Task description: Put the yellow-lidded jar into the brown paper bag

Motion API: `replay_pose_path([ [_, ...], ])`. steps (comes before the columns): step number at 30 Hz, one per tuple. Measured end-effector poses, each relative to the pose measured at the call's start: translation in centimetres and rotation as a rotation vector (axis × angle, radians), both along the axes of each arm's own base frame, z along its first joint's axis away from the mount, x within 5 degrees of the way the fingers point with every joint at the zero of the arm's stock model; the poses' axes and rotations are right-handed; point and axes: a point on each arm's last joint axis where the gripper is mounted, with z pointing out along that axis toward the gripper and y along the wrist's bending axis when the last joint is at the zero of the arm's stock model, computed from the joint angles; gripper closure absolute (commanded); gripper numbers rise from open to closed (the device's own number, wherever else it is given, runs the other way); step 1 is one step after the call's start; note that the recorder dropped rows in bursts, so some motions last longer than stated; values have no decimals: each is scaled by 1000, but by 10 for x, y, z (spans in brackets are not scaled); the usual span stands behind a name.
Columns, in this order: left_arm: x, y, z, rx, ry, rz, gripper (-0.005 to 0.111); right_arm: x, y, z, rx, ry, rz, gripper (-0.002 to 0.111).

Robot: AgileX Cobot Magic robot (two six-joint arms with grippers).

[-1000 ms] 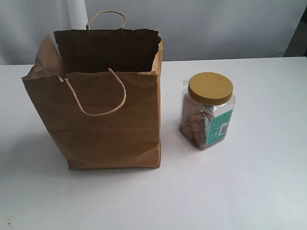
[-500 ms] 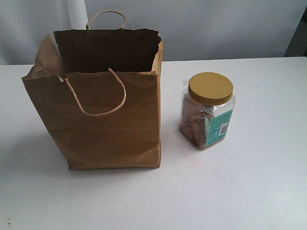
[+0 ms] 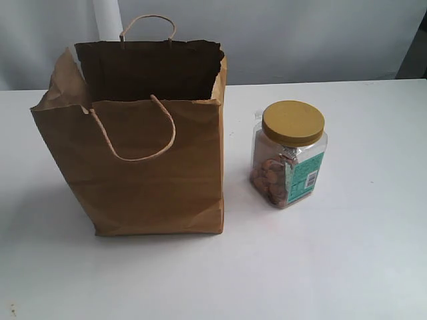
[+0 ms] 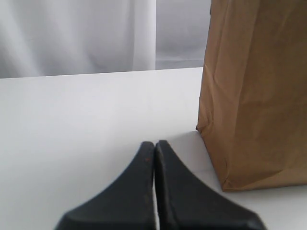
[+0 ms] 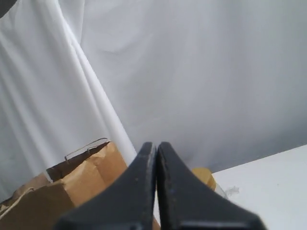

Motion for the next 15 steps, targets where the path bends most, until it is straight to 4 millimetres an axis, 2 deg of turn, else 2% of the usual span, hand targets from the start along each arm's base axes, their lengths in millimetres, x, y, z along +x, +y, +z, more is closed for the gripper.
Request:
replay_pose_path([
  [3,0,0,0,0,0,0,106,1,2,15,-15,31,22,108],
  [9,0,0,0,0,0,0,106,18,13,70,-166,198,113,108],
  [12,0,0,0,0,0,0,106,40,19,96,-309,366,159,108],
  [15,0,0,0,0,0,0,106,67,22,107,-397,538,197,108],
])
